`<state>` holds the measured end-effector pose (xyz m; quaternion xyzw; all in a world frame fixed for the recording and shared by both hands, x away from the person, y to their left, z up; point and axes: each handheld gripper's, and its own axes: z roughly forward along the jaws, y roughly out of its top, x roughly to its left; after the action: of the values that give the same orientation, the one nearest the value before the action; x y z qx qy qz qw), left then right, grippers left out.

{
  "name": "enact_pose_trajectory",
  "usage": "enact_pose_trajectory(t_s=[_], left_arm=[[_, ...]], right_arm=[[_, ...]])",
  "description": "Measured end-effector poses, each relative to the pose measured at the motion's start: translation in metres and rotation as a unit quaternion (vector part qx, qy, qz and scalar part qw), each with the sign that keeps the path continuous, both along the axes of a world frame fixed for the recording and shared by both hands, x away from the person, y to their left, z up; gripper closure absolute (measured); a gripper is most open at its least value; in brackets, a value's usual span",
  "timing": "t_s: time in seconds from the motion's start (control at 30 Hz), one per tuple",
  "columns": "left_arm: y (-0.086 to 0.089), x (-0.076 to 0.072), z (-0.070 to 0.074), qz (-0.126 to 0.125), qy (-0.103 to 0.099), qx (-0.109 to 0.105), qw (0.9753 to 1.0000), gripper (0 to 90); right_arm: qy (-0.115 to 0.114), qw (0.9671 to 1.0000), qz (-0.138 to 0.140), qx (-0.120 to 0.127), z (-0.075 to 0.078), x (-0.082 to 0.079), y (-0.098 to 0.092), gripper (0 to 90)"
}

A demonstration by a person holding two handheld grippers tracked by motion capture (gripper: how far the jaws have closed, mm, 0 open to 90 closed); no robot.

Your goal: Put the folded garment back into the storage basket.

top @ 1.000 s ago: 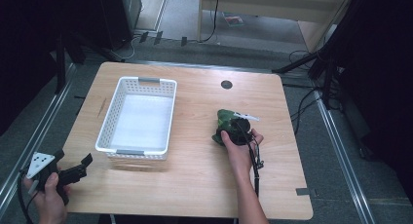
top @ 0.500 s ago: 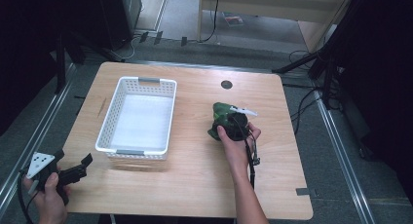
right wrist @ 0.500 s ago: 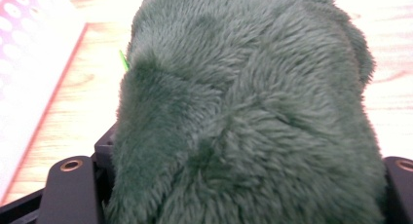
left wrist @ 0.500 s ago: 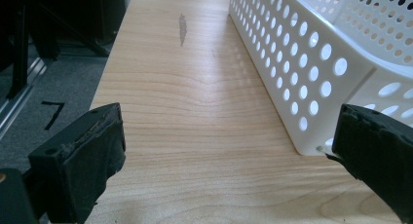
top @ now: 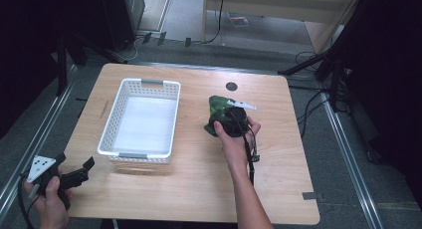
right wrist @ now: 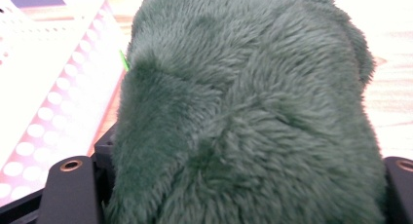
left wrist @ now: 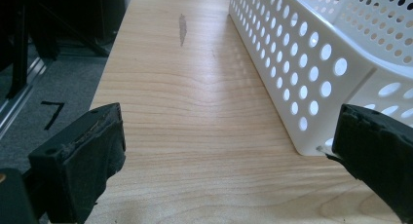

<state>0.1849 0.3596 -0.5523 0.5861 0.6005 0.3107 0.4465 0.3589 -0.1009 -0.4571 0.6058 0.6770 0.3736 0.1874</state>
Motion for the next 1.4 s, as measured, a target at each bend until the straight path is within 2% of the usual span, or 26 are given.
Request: enact_pose_trajectory(t_s=[0.9, 1.4], left_arm=[[0.0, 0.0, 0.0, 0.001, 0.0, 0.0, 1.0, 0.0], [0.0, 0.0, 0.0, -0.001, -0.001, -0.003, 1.0, 0.0]], right_arm=[[-0.02, 0.999, 0.039, 0.007, 0.042, 0.005, 0.052, 24.7], [-0.022, 0.9976, 0.066, 0.005, 0.051, 0.008, 0.089, 24.7]])
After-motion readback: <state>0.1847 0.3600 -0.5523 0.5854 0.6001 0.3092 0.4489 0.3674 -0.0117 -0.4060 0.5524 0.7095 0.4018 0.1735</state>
